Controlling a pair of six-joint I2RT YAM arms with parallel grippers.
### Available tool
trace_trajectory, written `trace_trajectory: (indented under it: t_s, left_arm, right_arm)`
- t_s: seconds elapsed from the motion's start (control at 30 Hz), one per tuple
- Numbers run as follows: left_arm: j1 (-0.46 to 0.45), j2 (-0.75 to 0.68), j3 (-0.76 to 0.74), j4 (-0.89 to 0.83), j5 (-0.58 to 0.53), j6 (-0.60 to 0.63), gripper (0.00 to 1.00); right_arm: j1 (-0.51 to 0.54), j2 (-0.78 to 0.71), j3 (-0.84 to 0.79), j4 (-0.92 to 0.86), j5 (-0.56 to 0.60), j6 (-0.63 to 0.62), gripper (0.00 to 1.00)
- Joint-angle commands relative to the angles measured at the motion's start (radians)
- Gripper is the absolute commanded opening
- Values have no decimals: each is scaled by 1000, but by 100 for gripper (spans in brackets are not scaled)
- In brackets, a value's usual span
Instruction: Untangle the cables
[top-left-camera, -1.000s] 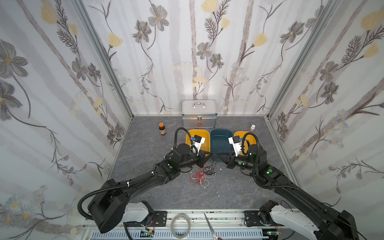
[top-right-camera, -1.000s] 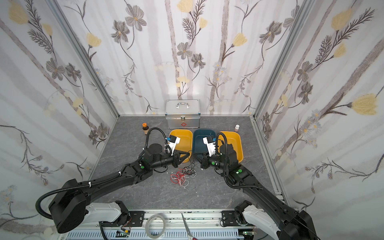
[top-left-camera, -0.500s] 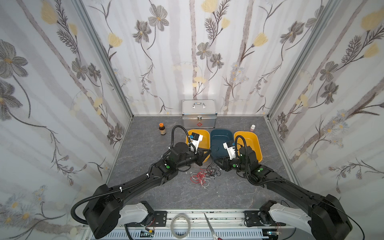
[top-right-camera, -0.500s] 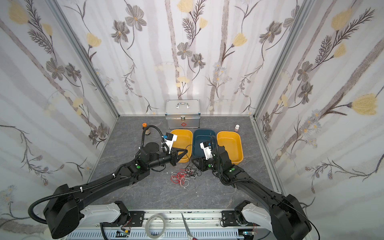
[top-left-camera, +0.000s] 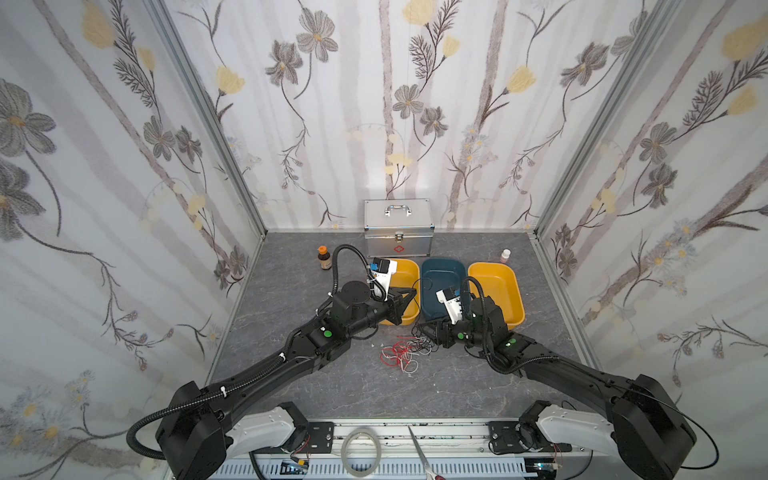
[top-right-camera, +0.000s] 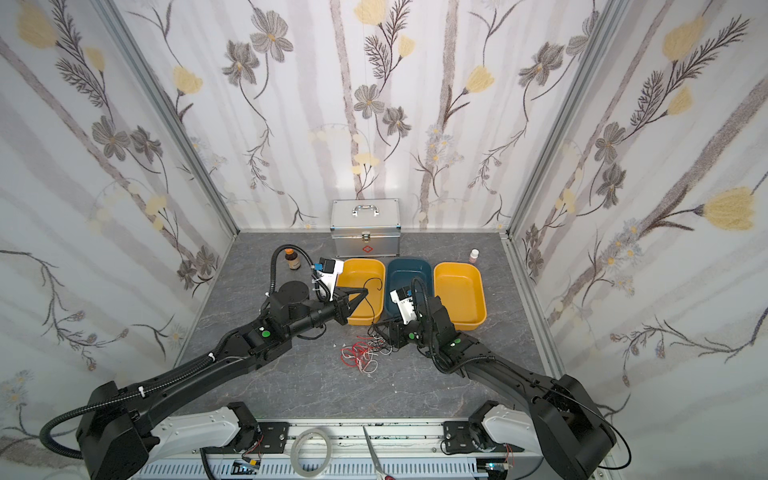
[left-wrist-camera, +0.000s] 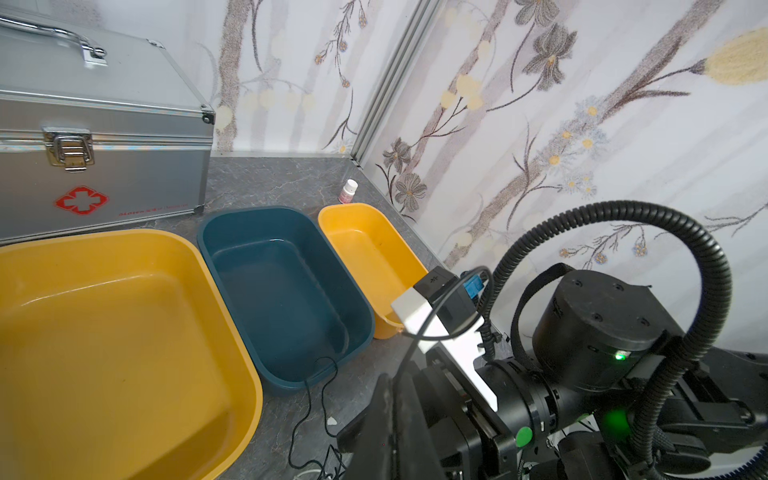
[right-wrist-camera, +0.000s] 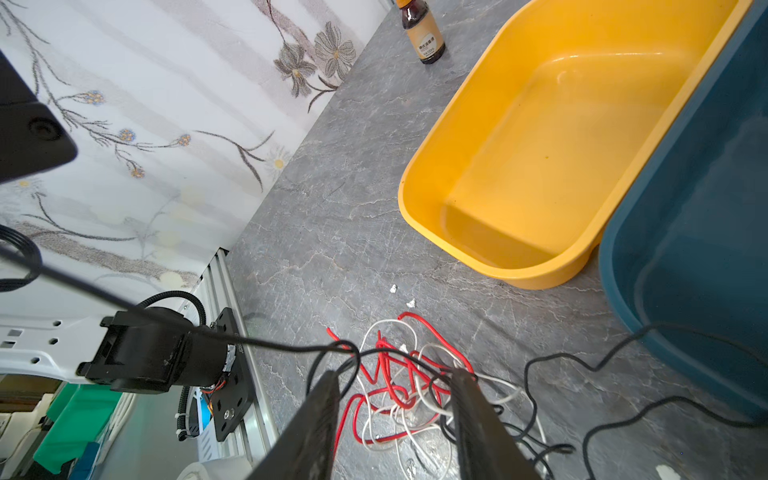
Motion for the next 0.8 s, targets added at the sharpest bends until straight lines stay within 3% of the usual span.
trace_trajectory:
  t_s: [0.0, 0.17, 0.4, 0.63, 0.7, 0.77]
  left_arm:
    - [1, -8, 10, 0, -27, -7, 3]
    - [1, -12, 8, 1, -35, -9, 3]
    - [1, -4, 5, 5, -38, -8, 3]
    - [2, 1, 8, 14, -32, -13, 3]
    - [2, -2, 7, 16, -31, -14, 3]
    - [2, -8, 6, 14, -31, -13, 3]
  right_arm:
    - [2, -3, 1, 52, -19, 13, 43]
    - [3, -40, 10, 12, 20, 18, 40]
    - [3, -101, 16, 9, -22, 56, 40]
    - [39, -25, 13, 37, -15, 70, 39]
    - [44, -2, 10, 60, -12, 75, 35]
    - [46, 19, 12, 63, -3, 82, 25]
